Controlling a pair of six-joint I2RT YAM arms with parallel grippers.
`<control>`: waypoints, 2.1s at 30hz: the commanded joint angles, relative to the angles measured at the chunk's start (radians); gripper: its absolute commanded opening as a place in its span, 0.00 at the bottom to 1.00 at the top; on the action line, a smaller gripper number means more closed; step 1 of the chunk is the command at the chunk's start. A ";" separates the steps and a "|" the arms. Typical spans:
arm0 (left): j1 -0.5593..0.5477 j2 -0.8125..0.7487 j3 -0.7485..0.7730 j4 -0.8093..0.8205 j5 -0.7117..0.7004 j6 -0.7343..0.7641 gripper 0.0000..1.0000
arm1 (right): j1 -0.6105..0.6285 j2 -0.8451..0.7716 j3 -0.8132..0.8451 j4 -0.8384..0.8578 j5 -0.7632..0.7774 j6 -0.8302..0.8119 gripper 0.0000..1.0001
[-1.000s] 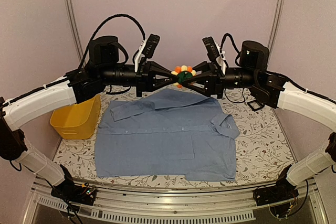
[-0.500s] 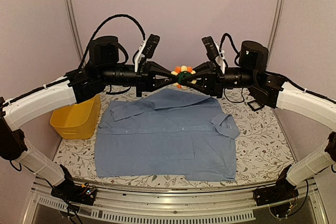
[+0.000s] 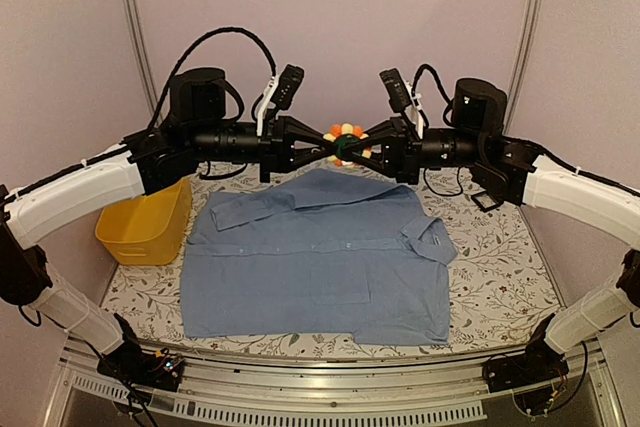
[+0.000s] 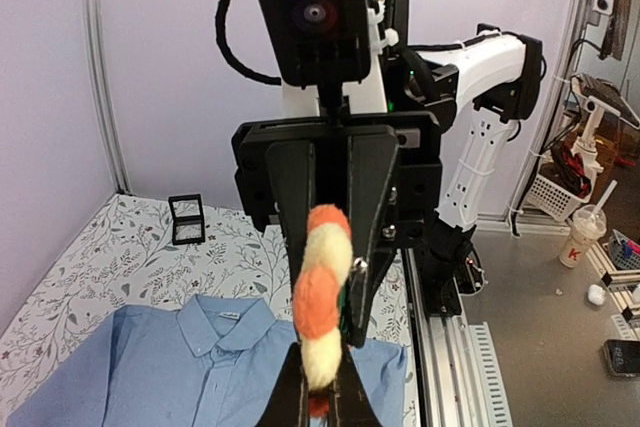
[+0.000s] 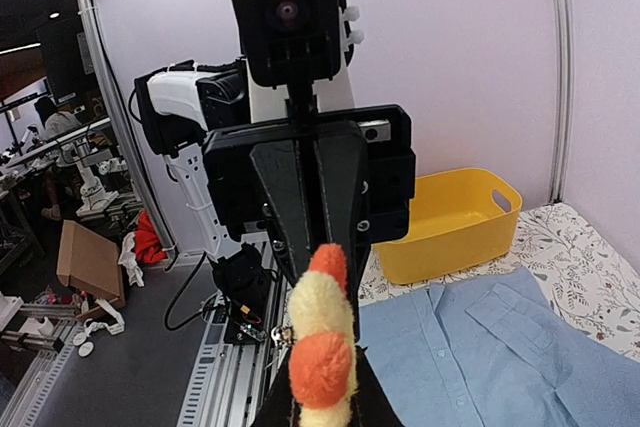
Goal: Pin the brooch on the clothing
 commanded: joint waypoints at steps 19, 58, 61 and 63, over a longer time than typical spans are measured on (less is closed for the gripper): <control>-0.047 0.002 0.042 -0.018 -0.016 0.033 0.00 | -0.027 0.052 0.041 -0.096 0.176 0.067 0.32; 0.023 -0.020 -0.008 0.054 -0.014 -0.011 0.00 | -0.007 0.020 0.068 0.039 -0.007 -0.030 0.42; 0.024 -0.016 -0.008 0.054 -0.015 -0.011 0.00 | -0.005 0.027 0.072 0.045 -0.008 -0.023 0.37; 0.024 -0.016 -0.007 0.052 -0.013 -0.011 0.00 | -0.003 0.028 0.072 0.047 -0.009 -0.020 0.36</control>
